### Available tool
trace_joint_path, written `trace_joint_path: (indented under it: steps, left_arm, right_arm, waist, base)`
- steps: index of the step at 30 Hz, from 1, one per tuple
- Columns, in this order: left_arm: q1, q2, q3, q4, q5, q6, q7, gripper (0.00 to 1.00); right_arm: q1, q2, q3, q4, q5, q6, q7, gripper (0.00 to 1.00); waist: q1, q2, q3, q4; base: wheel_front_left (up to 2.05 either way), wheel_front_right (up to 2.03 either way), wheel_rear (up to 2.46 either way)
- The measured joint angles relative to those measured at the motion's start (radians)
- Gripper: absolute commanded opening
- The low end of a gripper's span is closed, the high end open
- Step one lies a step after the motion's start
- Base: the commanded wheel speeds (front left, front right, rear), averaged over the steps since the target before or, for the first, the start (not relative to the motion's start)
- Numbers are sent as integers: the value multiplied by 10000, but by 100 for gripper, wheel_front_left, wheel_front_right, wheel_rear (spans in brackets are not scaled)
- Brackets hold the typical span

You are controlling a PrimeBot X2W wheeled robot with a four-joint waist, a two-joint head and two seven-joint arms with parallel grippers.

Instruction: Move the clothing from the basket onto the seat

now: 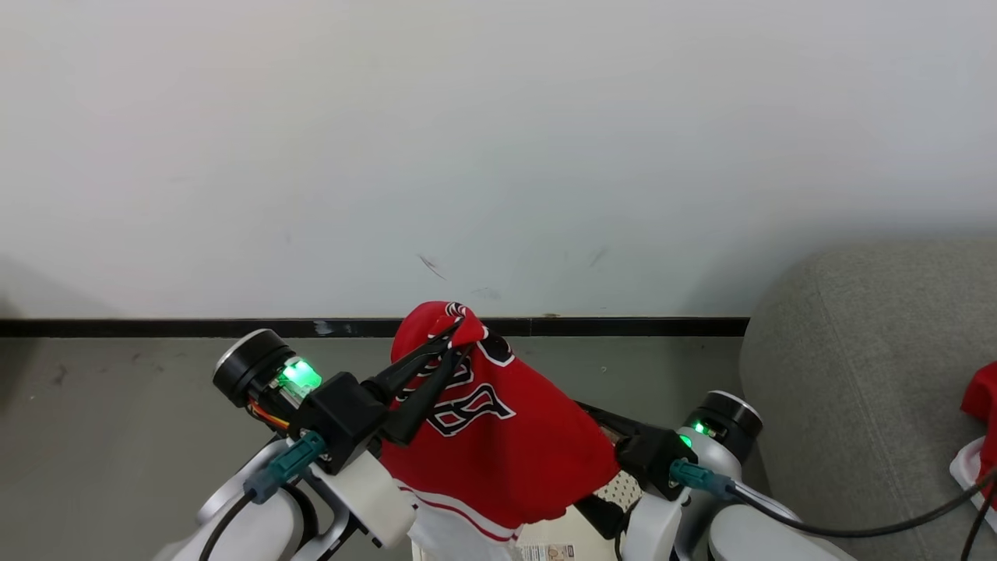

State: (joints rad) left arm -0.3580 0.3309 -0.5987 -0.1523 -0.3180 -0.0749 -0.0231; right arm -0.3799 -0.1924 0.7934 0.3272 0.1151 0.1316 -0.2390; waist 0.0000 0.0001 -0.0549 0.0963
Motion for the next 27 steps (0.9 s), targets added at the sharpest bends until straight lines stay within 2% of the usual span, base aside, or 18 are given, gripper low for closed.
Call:
trace_joint_path:
  steps: [1,2,3,5,6,11,15,16,18,19,20,21,27]
  left_arm:
    - [4,-54,-15,-21,-58,0,58,0]
    - [4,-54,-15,-21,-58,0,58,0]
    - [8,-125,-61,-50,-127,0,92,0]
    - [22,-132,-65,-59,-213,0,148,0]
    - [22,-132,-65,-59,-213,0,148,0]
    - [391,-153,38,-79,-479,23,211,0]
    - [617,-198,102,-12,-671,115,221,0]
    - [657,-217,113,23,-727,127,221,18]
    - [770,-245,174,59,-790,180,221,39]
    - [837,-249,201,86,-803,213,219,54]
    - [870,-261,217,111,-855,238,217,87]
    - [894,-272,245,123,-871,242,215,100]
    - [1021,-418,324,153,-957,343,67,100]
  right_arm:
    - [-99,21,46,0,42,0,-2,100]
    - [-99,21,46,0,42,0,-2,77]
    - [-207,104,115,-25,148,0,-19,47]
    - [-204,148,228,-21,211,2,-29,25]
    - [-204,148,228,-21,211,2,-29,0]
    - [-307,115,242,-25,391,2,-61,0]
    - [-364,4,-272,-84,667,2,-77,0]
    - [-364,-27,-431,-119,732,0,-77,0]
    - [-365,-77,-752,-249,802,0,-81,0]
    - [-366,-92,-913,-284,813,0,-84,0]
    - [-366,-125,-1078,-313,823,0,-86,0]
    - [-367,-176,-1220,-345,821,2,-86,0]
    - [-374,-629,-2441,-685,784,2,-88,0]
  waist:
    - [0,0,-3,35]
    - [0,0,-3,35]
    - [0,0,-6,97]
    - [0,0,-1,147]
    - [0,0,-1,147]
    - [0,0,55,136]
    - [0,0,87,41]
    - [0,0,95,11]
    - [0,0,111,-58]
    - [0,0,118,-95]
    - [0,0,126,-136]
    - [0,0,133,-178]
    - [0,0,166,-464]
  base:
    - [0,0,0]
    - [0,0,0]
    - [0,0,0]
    - [0,0,0]
    - [0,0,0]
    - [0,0,0]
    - [0,0,0]
    - [0,0,0]
    - [0,0,0]
    - [0,0,0]
    - [0,0,0]
    - [0,0,0]
    - [0,0,0]
